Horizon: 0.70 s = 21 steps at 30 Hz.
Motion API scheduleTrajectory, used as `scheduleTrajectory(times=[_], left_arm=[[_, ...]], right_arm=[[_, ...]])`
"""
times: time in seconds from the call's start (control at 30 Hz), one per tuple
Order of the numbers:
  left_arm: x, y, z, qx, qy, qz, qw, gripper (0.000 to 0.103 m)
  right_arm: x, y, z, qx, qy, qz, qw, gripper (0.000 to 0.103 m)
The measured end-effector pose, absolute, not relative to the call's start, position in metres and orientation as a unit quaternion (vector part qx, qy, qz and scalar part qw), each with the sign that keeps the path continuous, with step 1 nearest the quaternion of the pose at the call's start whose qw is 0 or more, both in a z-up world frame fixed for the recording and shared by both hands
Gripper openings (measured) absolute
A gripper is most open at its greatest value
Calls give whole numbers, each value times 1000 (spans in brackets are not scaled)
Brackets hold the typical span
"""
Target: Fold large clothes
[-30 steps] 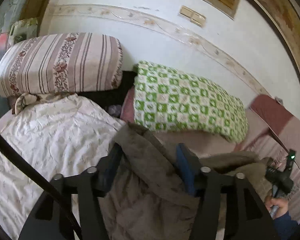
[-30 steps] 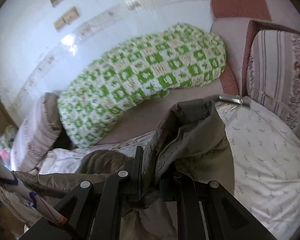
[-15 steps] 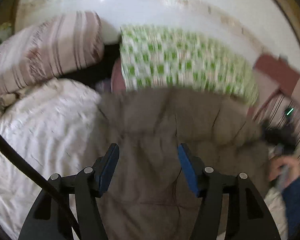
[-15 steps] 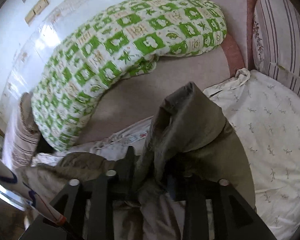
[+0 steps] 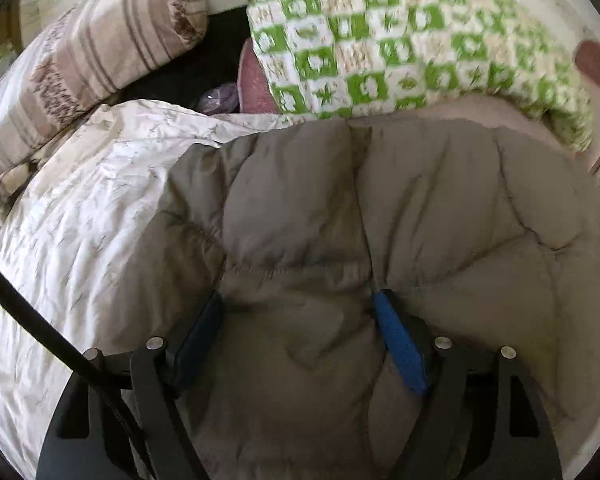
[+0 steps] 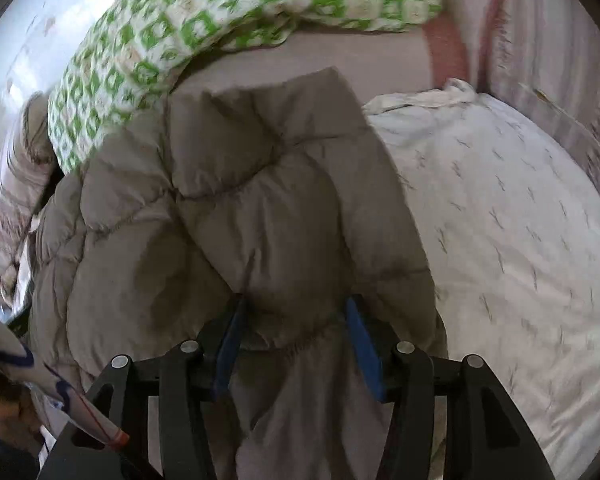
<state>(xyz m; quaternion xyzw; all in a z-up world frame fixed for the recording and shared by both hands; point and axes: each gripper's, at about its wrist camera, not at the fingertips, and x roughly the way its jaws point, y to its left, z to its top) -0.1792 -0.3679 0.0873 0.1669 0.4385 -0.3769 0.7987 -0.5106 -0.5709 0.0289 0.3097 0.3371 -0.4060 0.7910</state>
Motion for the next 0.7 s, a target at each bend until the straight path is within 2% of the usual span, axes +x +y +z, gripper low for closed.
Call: scheduleTrajectory(times=[0.13, 0.37, 0.57, 0.7], left_arm=[[-199, -305, 119, 129, 407, -383, 819, 78], [-253, -229, 139, 96, 390, -356, 844, 78], [-271, -233, 128, 101, 377, -343, 854, 78], [-268, -250, 103, 124, 370, -345, 854, 78]], right_arm=[[-542, -521, 65, 288, 271, -413, 821, 56], [-548, -437, 74, 268, 247, -392, 845, 56], [-511, -402, 57, 241, 242, -388, 856, 56], [-483, -399, 43, 173, 267, -384, 867, 56]])
